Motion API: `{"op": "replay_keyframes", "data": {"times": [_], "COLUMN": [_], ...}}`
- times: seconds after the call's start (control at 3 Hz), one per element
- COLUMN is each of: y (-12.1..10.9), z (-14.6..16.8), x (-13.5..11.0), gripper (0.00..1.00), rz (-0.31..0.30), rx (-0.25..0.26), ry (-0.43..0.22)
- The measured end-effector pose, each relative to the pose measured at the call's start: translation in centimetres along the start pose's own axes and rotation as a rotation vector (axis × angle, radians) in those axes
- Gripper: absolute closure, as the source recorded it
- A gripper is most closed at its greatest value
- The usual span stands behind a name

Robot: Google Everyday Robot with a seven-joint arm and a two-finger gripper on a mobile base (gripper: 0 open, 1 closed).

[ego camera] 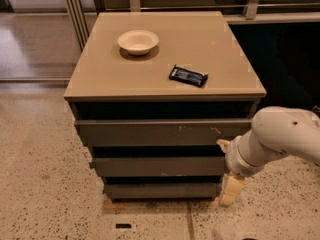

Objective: Open middle drawer

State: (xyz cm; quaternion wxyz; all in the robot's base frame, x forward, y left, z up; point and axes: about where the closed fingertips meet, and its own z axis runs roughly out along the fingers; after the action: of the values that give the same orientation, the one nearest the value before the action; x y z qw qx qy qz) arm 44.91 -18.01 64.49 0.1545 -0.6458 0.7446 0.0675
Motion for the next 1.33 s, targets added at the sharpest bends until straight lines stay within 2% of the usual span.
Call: {"op": "replay_keyframes", "data": {"times": [0.33, 0.67, 1.0, 1.33], "y": [-2.4, -4.4, -2.4, -2.4], "z": [8.0, 15.0, 18.6, 18.5], "x": [2.6, 4.8, 5.4, 5.4], "gripper": [0.00, 0.00, 0.00, 0.00], "rz": [-0.028, -0.009, 0.019, 0.019], "rx": [0.022, 0.006, -0.057, -0.057], "ry": [-0.058, -0.108, -0.129, -0.128]}}
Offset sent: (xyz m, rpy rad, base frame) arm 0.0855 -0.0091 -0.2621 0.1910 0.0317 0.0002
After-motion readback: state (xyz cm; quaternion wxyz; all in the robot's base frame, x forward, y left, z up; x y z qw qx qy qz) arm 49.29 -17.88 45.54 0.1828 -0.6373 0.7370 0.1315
